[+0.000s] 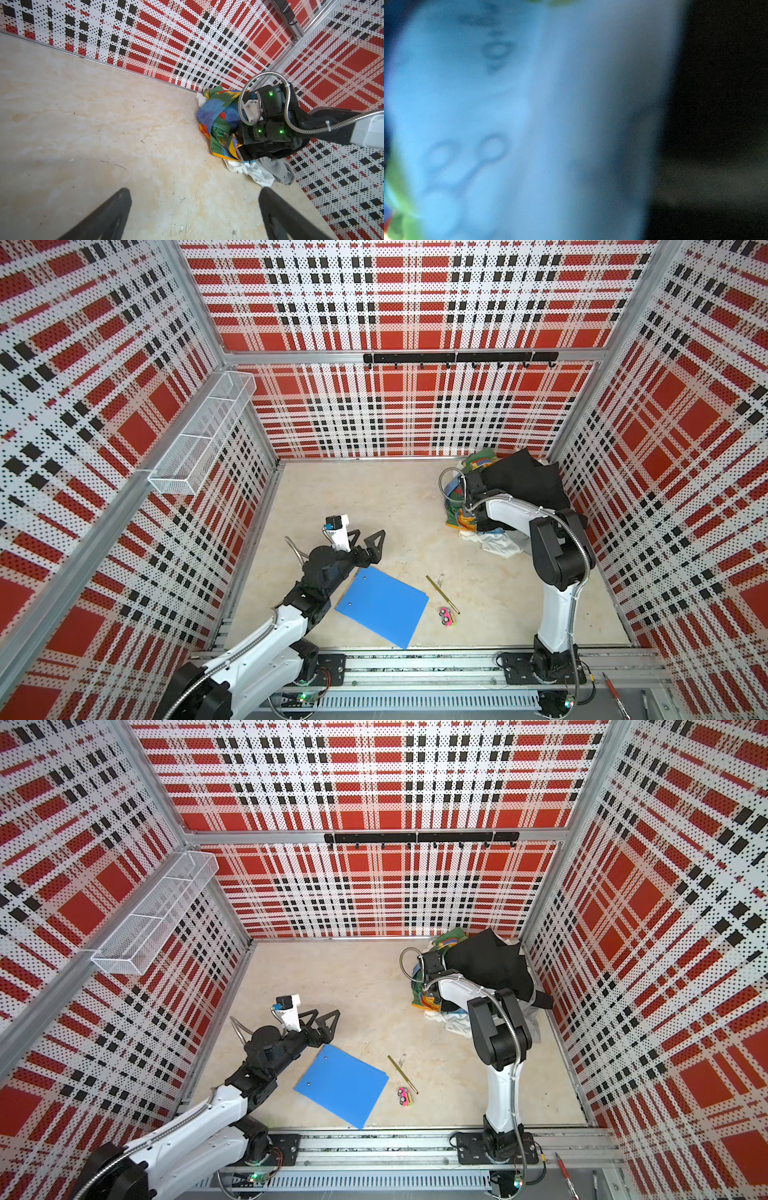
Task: Pick out a specific cloth from the pile
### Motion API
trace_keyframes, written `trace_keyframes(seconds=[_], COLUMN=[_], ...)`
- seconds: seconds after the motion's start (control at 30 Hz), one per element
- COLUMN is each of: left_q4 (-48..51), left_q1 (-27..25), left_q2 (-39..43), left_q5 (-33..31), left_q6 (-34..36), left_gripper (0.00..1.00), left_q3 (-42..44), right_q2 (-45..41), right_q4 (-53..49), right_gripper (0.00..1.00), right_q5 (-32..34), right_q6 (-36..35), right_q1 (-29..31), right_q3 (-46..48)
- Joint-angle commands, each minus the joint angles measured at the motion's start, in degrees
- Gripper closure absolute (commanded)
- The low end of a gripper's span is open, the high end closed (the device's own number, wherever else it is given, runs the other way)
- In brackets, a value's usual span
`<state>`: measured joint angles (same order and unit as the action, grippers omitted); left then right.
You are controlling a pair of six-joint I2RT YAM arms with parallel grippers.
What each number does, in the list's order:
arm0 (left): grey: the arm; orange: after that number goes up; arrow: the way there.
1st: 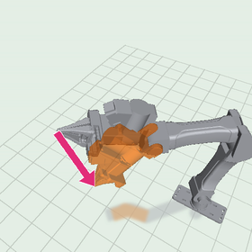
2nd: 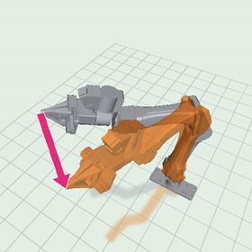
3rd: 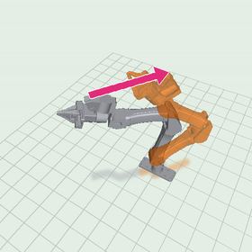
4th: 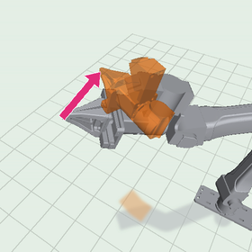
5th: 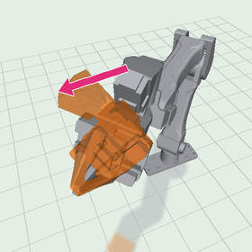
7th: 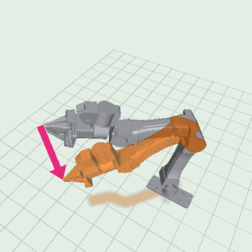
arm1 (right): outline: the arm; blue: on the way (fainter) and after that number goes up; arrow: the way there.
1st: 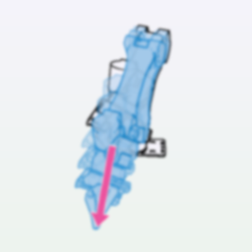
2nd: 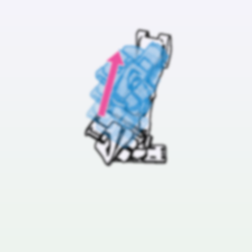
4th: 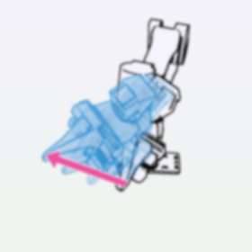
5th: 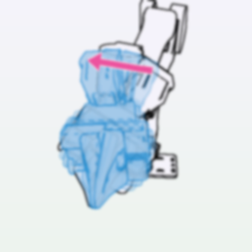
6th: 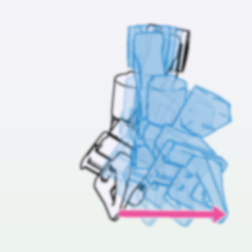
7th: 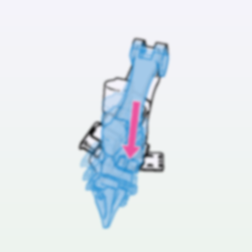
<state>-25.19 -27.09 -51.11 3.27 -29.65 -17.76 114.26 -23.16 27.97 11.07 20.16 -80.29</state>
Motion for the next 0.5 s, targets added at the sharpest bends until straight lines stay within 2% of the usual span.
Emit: trace_keyframes(seconds=[0.0, 0.07, 0.13, 0.3, 0.4, 0.47], left_q4=[-0.38, -0.3, -0.26, -0.22, -0.25, -0.37], left_q1=[-0.23, -0.26, -0.19, -0.44, -1.07, -1.63], left_q2=[0.93, 1.16, 0.98, -0.84, -1.96, -2.51], left_q5=[0.82, 0.6, 0.34, 0.95, 0.97, 0.81], left_q6=[-0.53, -0.56, -0.51, -0.55, -0.54, -0.36], left_gripper=[0.01, 0.01, 0.01, 0.01, 0.02, 0.03], left_q3=[0.29, 0.36, 0.23, -0.84, -1.48, -1.66], right_q2=[-6.77, -10.69, -13.55, -17.16, -18.81, -19.18], right_q4=[3.79, 5.38, 4.41, 0.66, 0.75, 0.71], right_gripper=[1.0, 1.0, 1.0, 1.0, 1.0, 1.0], right_q5=[-5.41, -11.05, -13.9, -24.25, -26.81, -26.28], right_q6=[-1.87, -3.28, -4.05, -4.57, -3.16, -1.11], right_q1=[-0.74, -0.6, -0.33, -0.22, -1.91, -4.73], right_q3=[-0.36, -0.93, -4.01, -12.67, -14.01, -13.37])
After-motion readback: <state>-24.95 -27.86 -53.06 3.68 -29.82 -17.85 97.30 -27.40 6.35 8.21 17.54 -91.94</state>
